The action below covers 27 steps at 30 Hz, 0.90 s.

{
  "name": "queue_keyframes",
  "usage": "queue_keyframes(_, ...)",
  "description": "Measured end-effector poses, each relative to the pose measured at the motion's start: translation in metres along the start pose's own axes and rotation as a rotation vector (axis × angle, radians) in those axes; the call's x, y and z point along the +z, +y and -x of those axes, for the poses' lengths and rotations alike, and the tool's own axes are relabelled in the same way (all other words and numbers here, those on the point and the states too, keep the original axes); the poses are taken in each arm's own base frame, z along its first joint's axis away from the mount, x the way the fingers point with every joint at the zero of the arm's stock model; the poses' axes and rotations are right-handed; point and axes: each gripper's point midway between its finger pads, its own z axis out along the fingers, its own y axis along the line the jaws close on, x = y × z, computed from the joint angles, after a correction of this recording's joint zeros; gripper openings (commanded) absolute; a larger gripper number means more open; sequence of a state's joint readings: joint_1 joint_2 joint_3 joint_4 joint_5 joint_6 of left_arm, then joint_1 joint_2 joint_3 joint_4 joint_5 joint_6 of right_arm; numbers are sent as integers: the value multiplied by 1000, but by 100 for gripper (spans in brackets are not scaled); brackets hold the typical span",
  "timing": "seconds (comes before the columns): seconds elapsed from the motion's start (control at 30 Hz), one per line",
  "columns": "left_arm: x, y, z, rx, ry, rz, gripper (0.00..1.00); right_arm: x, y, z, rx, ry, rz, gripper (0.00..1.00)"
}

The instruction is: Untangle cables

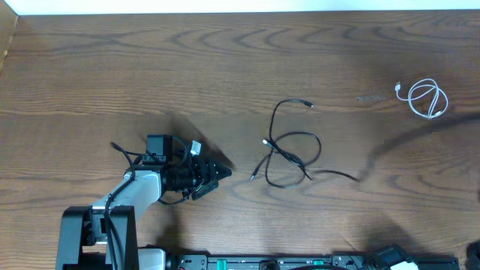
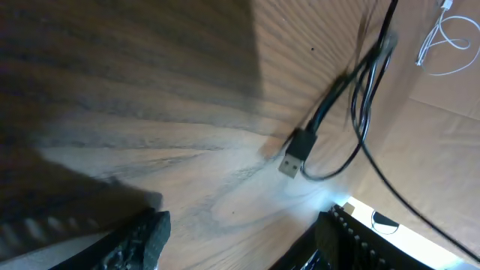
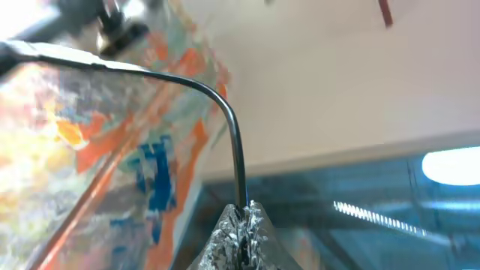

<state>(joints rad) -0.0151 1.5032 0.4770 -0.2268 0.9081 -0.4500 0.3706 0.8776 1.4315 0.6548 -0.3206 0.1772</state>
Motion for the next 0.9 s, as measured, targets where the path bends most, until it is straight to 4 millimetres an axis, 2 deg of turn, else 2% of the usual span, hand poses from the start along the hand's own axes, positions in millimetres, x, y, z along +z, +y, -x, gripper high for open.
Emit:
queue_keyframes(0.13, 0, 0, 1, -1, -2, 4, 70, 4, 0, 19, -38, -39, -2, 1)
queue_keyframes(0.23, 0, 0, 1, -2, -3, 5, 70, 6, -7, 29, -73, -60, -51, 1)
queue_keyframes(0.3, 0, 0, 1, -3, -3, 5, 57, 6, -16, 28, -79, -44, -99, 1)
queue_keyframes(0.33, 0, 1, 1, -7, -6, 11, 51, 6, -21, 21, -75, -9, -126, 1)
queue_keyframes(0.4, 0, 6, 3, -22, -17, 38, 51, 3, -32, -7, -51, 116, -183, 1)
queue_keyframes(0.43, -1, 8, 3, -31, -19, 49, 51, -2, -38, -30, -32, 212, -217, 1)
queue_keyframes(0.5, -2, 11, 0, -54, -9, 69, 52, -12, -45, -62, -8, 344, -256, 1)
queue_keyframes(0.53, -3, 12, -1, -69, 0, 83, 52, -21, -49, -86, 8, 433, -282, 1)
queue_keyframes(0.63, -9, 19, -8, -136, 33, 170, 53, -54, -53, -144, 54, 678, -332, 1)
queue_keyframes(0.77, -20, 27, -12, -163, 66, 354, 54, -107, -49, -205, 116, 979, -380, 1)
queue_keyframes(0.83, -22, 17, -6, -111, 57, 410, 54, -135, -44, -226, 150, 1114, -398, 1)
queue_keyframes(0.9, -19, -2, 7, -27, 25, 423, 55, -161, -38, -240, 182, 1233, -415, 1)
